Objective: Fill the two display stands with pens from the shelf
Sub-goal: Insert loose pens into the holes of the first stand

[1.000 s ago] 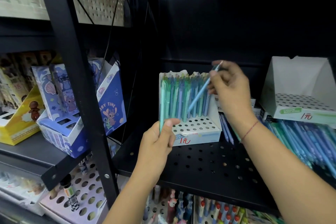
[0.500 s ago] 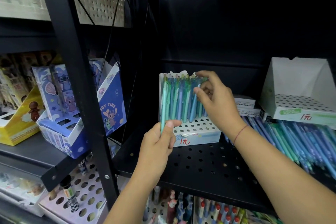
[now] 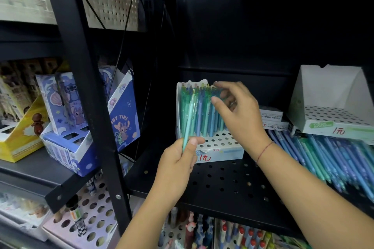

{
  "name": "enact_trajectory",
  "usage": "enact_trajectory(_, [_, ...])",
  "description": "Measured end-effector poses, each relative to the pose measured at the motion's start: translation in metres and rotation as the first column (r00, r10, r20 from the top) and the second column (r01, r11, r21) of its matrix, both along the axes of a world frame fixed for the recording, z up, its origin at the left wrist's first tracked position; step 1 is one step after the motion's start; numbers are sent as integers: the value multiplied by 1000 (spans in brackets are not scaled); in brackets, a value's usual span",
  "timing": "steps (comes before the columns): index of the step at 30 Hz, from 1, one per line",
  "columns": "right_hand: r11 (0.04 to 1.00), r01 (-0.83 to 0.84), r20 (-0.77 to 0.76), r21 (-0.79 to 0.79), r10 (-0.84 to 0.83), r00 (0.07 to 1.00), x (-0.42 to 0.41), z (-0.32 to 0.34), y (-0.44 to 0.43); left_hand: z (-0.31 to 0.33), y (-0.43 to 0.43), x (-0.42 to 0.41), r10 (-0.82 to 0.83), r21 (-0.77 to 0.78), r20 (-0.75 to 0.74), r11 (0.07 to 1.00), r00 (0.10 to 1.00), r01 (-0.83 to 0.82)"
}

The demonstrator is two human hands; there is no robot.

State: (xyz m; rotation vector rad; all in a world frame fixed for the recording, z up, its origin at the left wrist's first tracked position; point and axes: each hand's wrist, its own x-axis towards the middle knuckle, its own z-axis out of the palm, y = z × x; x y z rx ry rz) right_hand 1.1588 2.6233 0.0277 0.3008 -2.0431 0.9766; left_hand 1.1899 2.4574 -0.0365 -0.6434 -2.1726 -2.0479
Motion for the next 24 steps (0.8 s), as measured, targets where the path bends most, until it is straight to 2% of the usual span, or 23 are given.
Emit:
enact_trajectory(2, [969, -194, 78, -156, 208, 975, 9, 5, -7, 0, 1, 0, 0, -19, -8, 1000, 1000, 0])
enact_trajectory(4, [909, -339, 204, -242, 390, 898, 14, 8, -14, 0, 2, 1, 3, -40, -11, 999, 1000, -3])
enact_trajectory(6, [868, -419, 285, -268, 487, 826, 15, 7, -18, -1, 2, 0, 5, -69, -17, 998, 1000, -6])
enact_trajectory(9, [813, -466, 267, -349, 563, 782, 15, 9, -17, -1, 3, 1, 30, -76, -28, 997, 999, -32])
enact_trajectory(11, [802, -425, 201, -419, 539, 818, 15, 14, -11, -1, 3, 2, 108, -45, -66, 993, 992, -111])
enact_trajectory(13, [814, -350, 124, -464, 450, 884, 13, 20, -1, 0, 3, 2, 256, -2, -118, 966, 959, -258])
enact_trajectory(16, [918, -176, 63, -356, 211, 975, 10, 23, 16, 1, 2, -1, 413, -22, -102, 909, 905, -417])
enact_trajectory(18, [979, -48, 53, -196, 60, 997, 7, 20, 21, 0, 1, -6, 379, -126, -21, 917, 925, -378])
enact_trajectory(20, [998, 23, 67, -65, -18, 998, 4, 15, 23, 1, 1, -9, 326, -214, 31, 925, 945, -313])
enact_trajectory(24, [999, 34, 110, 23, -36, 993, 0, 9, 22, 1, 2, -9, 292, -269, 24, 923, 956, -276])
